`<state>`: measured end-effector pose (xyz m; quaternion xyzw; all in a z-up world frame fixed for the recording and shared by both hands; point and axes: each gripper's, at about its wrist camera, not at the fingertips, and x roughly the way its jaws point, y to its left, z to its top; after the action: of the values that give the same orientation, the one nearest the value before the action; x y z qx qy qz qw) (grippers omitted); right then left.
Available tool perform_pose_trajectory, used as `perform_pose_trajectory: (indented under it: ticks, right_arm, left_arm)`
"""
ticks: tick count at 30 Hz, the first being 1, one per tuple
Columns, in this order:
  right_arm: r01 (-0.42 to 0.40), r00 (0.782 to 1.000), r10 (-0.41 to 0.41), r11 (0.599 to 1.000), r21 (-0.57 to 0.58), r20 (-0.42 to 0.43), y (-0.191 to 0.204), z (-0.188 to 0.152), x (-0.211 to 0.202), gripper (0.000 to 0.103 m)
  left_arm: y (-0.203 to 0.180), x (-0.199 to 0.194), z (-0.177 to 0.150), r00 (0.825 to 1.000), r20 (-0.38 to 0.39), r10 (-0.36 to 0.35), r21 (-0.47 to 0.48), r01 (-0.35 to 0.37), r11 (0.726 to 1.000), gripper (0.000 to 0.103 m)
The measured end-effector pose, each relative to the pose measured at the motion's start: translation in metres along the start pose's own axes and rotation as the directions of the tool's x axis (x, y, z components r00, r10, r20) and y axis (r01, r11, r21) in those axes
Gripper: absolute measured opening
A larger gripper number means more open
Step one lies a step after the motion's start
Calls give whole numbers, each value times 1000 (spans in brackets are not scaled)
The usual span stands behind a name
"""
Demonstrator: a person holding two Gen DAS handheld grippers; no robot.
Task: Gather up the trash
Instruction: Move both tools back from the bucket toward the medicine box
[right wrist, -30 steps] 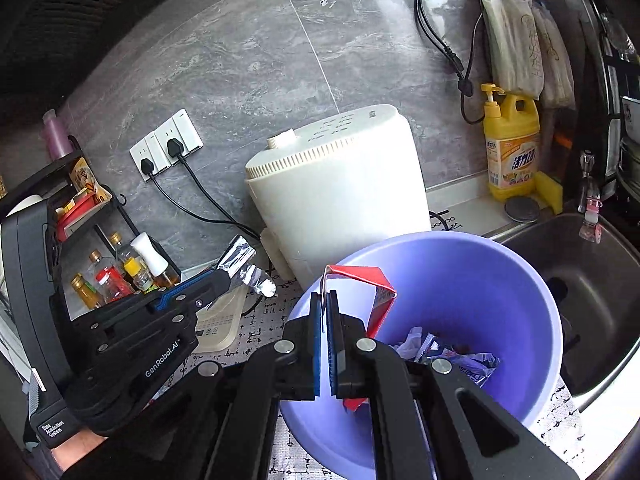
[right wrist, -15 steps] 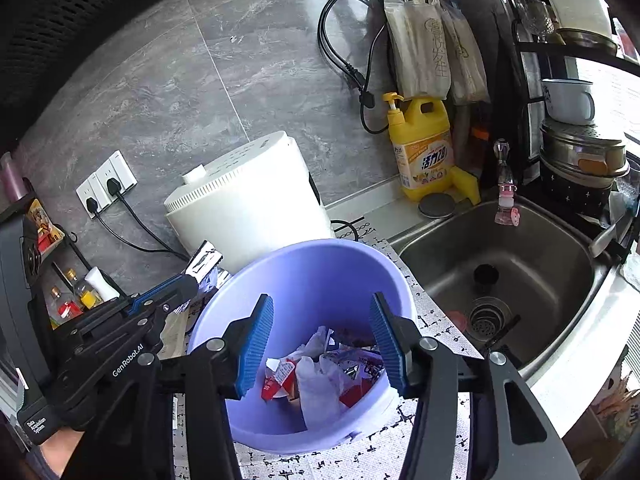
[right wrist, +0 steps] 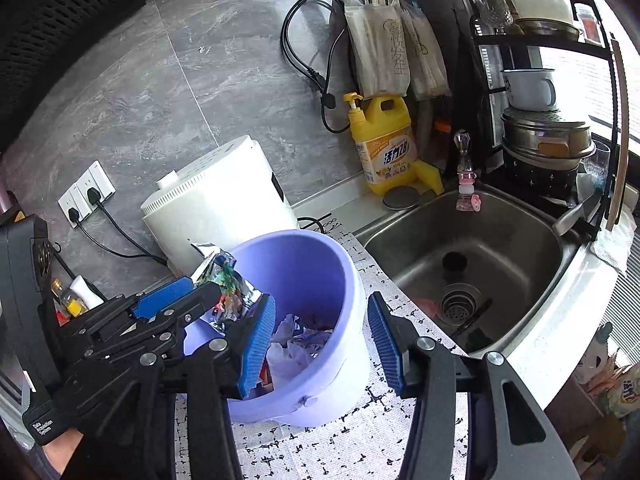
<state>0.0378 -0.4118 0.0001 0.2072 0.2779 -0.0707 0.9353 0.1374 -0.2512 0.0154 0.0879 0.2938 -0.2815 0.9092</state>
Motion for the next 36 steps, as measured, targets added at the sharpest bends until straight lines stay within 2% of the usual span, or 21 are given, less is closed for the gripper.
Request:
perform_pose_trajectory:
  ticks: [3,6,8,11,14,19,21,24,27,36]
  right_arm:
    - [-11,1000,11,1000,-6,-6,6,-2,2,49]
    - [-36,999,36,999,-20,-14,18,-3,7,49]
    - [-59,998,58,998,-35,-20,29,-3,11,49]
    - [-102,994,100,993,-59,-36,48,-5,19,51]
    - [-147,988,143,986,-82,-57,67,-8,27,58]
    - [-223,973,213,967,-121,-94,99,-16,39,69]
    - [-258,964,245,956,-139,-106,112,-20,43,78]
    - [-307,949,289,938,-161,-130,132,-25,49,83]
    - [-354,931,328,916,-187,-157,152,-30,55,86]
    - [-457,881,400,857,-239,-253,196,-49,74,86]
  left_arm:
    - [15,-6,0,1000,1,26,-31,-26,999,55]
    - [30,-16,-2,998,13,64,-45,-63,997,65]
    - [40,-24,-6,995,22,99,-56,-98,994,76]
    - [58,-36,-11,988,24,152,-78,-149,986,82]
    - [77,-49,-18,978,19,208,-104,-205,973,86]
    - [109,-69,-34,954,6,299,-157,-294,943,91]
    - [121,-76,-41,942,-7,335,-179,-331,927,91]
    - [137,-89,-52,923,-22,385,-210,-381,900,92]
    - [154,-101,-62,901,-40,433,-245,-429,869,93]
    - [190,-125,-94,846,-102,523,-334,-525,783,93]
